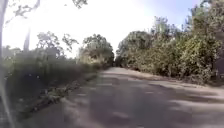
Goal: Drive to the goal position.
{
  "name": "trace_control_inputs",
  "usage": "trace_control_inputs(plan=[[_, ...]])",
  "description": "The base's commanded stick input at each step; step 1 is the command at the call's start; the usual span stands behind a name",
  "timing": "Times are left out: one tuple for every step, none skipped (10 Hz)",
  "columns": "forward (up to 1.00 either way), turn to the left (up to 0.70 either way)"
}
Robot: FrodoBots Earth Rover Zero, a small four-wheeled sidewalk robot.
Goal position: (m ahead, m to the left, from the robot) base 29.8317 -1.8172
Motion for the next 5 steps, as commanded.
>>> trace_control_inputs(plan=[[0.70, 0.00], [0.70, 0.00], [0.70, 0.00], [0.70, 0.00], [0.70, 0.00]])
